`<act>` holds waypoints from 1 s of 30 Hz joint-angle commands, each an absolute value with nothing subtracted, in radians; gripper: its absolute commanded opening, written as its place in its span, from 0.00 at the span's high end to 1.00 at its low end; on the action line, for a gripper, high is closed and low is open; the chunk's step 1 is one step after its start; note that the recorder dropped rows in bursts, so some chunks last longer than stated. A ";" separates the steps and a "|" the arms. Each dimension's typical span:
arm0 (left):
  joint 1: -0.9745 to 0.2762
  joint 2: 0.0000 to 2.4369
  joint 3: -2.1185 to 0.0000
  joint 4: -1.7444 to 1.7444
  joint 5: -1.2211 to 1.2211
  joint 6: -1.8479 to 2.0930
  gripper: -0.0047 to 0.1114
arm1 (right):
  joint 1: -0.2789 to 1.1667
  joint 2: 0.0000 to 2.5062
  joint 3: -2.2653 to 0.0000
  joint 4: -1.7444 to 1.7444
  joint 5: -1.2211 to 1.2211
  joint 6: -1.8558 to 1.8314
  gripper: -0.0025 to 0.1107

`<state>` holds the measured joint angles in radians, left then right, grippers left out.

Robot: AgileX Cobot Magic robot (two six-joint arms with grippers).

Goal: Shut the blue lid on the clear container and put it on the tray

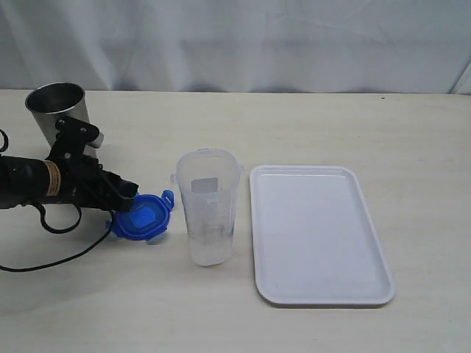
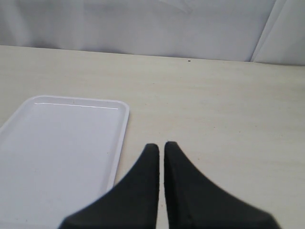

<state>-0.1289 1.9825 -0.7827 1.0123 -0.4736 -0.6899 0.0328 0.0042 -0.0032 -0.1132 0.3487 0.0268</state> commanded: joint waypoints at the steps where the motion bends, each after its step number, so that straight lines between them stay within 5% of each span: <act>1: -0.128 1.991 -0.782 0.904 -0.533 -0.597 0.60 | 0.026 0.000 0.000 -0.112 0.346 0.022 0.94; 11: -0.128 2.042 -0.782 0.900 -0.533 -0.572 0.61 | 0.026 0.000 0.000 -0.112 0.346 0.022 0.94; 23: -0.128 2.042 -0.782 0.903 -0.531 -0.572 0.96 | 0.026 0.000 0.000 -0.112 0.346 0.022 0.94; 30: -0.128 2.006 -0.782 0.908 -0.517 -0.572 0.96 | 0.026 0.000 0.000 -0.112 0.346 0.022 0.94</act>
